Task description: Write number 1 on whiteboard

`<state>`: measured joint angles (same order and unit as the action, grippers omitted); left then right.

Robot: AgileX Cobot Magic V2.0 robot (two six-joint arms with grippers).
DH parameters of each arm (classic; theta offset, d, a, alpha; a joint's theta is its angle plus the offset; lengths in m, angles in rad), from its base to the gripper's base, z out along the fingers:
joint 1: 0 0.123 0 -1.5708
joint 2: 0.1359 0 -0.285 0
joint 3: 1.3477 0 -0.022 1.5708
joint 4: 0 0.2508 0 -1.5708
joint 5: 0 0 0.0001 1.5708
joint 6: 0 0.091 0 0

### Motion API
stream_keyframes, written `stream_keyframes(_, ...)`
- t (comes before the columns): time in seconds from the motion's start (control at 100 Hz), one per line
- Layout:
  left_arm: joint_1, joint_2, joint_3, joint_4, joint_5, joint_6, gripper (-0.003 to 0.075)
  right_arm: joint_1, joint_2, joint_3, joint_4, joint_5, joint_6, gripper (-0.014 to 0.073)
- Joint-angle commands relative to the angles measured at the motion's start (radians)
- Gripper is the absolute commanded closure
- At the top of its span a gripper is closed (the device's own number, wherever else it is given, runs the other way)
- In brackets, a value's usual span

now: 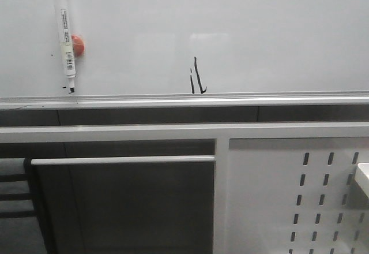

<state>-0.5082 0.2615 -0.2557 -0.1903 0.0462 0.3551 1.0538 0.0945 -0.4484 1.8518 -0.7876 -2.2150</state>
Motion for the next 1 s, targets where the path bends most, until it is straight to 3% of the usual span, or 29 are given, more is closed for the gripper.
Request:
stream_keyframes(0.0, -0.004, 0.007, 0.001, -0.034, -0.095, -0.002, 0.0742, -0.003, 0.002, 0.005, -0.024, 0.082, -0.009, 0.0652)
stream_keyframes(0.4, -0.004, 0.007, 0.080, -0.038, -0.130, -0.002, 0.0742, -0.003, -0.004, 0.068, -0.024, 0.105, 0.003, 0.0652)
stream_keyframes(0.59, -0.004, 0.007, 0.080, -0.173, -0.121, -0.002, 0.0742, -0.003, -0.004, 0.068, -0.024, 0.106, 0.003, 0.0652)
stream_keyframes(0.99, -0.004, 0.007, 0.080, -0.175, -0.121, -0.002, 0.0741, -0.003, -0.004, 0.068, -0.024, 0.106, 0.003, 0.0652)
